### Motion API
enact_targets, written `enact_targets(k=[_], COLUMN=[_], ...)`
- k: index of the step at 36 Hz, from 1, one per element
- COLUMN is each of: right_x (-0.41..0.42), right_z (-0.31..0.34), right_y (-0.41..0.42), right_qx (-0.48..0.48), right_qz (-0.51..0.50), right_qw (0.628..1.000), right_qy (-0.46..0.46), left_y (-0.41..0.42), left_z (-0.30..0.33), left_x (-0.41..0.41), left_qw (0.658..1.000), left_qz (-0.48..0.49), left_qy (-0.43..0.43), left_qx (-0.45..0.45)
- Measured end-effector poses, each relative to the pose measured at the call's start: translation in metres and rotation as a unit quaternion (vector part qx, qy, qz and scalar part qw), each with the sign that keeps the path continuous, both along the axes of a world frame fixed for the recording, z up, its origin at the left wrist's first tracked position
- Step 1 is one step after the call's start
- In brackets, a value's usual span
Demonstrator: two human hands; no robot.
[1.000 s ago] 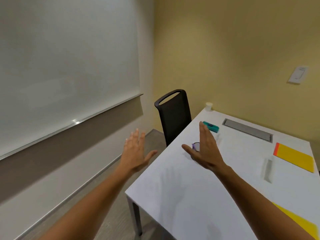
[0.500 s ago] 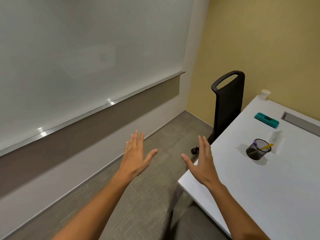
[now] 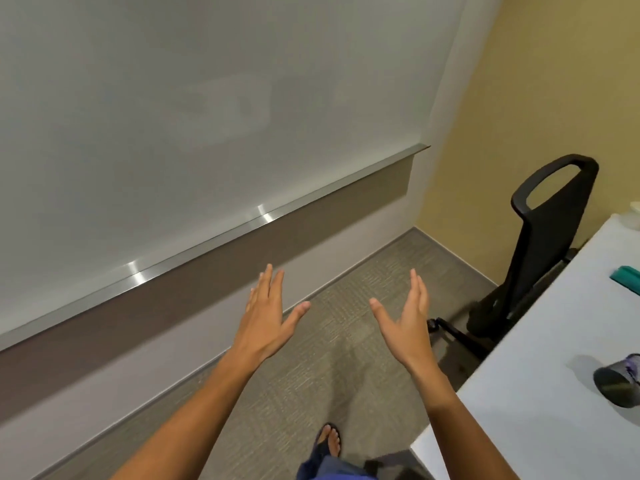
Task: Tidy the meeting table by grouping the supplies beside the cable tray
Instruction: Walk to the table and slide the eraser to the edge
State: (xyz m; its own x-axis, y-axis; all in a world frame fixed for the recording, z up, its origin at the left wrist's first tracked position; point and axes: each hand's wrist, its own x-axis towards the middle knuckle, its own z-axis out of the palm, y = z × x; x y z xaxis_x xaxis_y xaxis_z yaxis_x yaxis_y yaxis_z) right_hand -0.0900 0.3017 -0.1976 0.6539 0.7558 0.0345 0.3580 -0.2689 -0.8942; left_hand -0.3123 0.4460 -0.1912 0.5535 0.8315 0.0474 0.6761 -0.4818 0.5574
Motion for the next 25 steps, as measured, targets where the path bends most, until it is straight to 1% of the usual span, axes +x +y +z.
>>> enact_targets(k=[4,12,18,25], right_x=[0.027,0.093,0.14,0.2], right_z=[0.005,0.023,0.034,0.046], right_y=[0.039,0.093,0.116,0.149], right_qx=[0.019,0.039,0.046,0.055], right_qz=[-0.011,-0.04,-0.12,-0.221], right_qw=[1.0,0.998,0.992,0.973], right_qy=[0.019,0.005,-0.006,-0.033], left_y=[0.046,0.116,0.165,0.23], left_z=[0.006,0.03,0.04,0.035], left_x=[0.027,0.115,0.197,0.302], left_qw=[0.999,0.996,0.987,0.973], left_qz=[0.005,-0.031,-0.082,-0.186], left_qy=[-0.032,-0.062,-0.093,-0.093], left_qx=[-0.035,-0.059,-0.098,-0.103])
